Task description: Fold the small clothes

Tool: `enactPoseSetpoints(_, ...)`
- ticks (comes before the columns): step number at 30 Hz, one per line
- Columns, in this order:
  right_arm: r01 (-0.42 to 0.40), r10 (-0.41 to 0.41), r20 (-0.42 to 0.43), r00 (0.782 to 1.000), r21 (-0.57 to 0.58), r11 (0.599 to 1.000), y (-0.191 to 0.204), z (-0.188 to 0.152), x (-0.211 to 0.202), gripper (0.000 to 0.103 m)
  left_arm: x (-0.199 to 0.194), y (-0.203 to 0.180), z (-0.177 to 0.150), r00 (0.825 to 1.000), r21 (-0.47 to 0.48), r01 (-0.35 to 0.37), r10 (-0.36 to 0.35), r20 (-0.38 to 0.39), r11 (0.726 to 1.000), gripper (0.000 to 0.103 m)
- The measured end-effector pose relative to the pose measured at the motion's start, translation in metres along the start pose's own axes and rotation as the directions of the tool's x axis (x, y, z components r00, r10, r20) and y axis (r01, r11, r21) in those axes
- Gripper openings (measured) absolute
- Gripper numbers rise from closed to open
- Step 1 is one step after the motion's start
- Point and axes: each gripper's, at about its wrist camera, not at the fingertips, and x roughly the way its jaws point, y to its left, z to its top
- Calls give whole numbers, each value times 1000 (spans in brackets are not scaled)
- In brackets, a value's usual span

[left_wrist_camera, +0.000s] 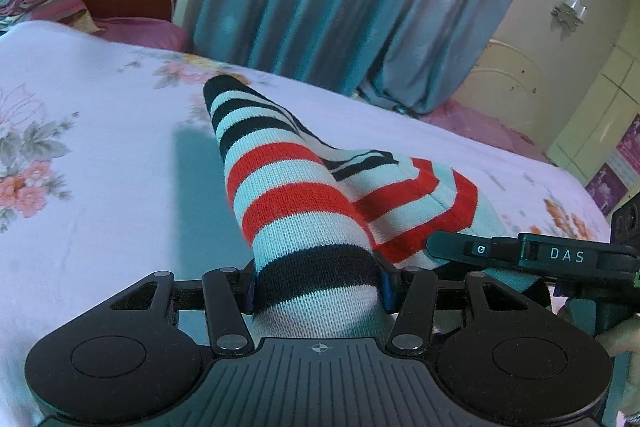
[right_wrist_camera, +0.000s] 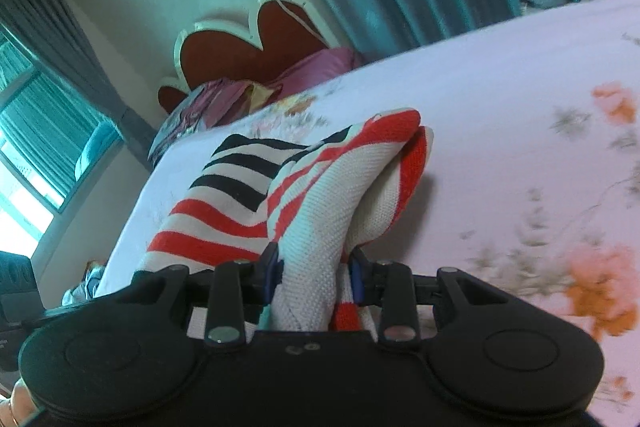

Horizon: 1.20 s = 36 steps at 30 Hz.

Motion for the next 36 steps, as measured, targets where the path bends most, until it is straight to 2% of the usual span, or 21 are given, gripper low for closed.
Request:
enactPoseSetpoints(4,11,-11,-23,1000,-3,1000,-4,-6,20,33,15,21,-10,1000,-25,-10,10,-8,1000,52)
enactPoseSetpoints(10,10,-7,-73,997,31,999,-27,-18,21,39,28,35,-24,1000,-3,-15,15,-15,1000,71)
enactPoseSetpoints(15,10,-6,-78,997,55,998,-30,-24,14,42,24,32,-21,999,-15,-45,44,-21,999,75)
enactPoseSetpoints(17,20,-16,-70,997,49,999,-27,-17,9,42,13,27,-21,997,-7,-71,71,1,997,75)
enactPoseSetpoints(22,47,-47,-12,999,33,998,-26,-1,-1,44,-13,14,-8,986,20,-111,107,124,994,75)
enactPoseSetpoints(26,105,-105,30,994,8,994,-18,19,13,31,4,3,11,987,47,-104,98,128,993,75)
enactPoseSetpoints(27,121,-120,34,992,-10,993,-15,21,19,30,15,0,14,989,57,-110,104,109,992,75)
enactPoseSetpoints(31,195,-195,15,981,-67,978,-13,24,45,22,46,6,18,984,56,-171,168,56,984,75)
enactPoseSetpoints(34,250,-251,-1,968,-101,963,-18,22,59,21,58,10,16,978,72,-208,206,40,975,75)
enactPoseSetpoints(36,257,-258,-6,966,-98,962,-21,20,65,21,61,11,14,976,79,-218,216,39,973,75)
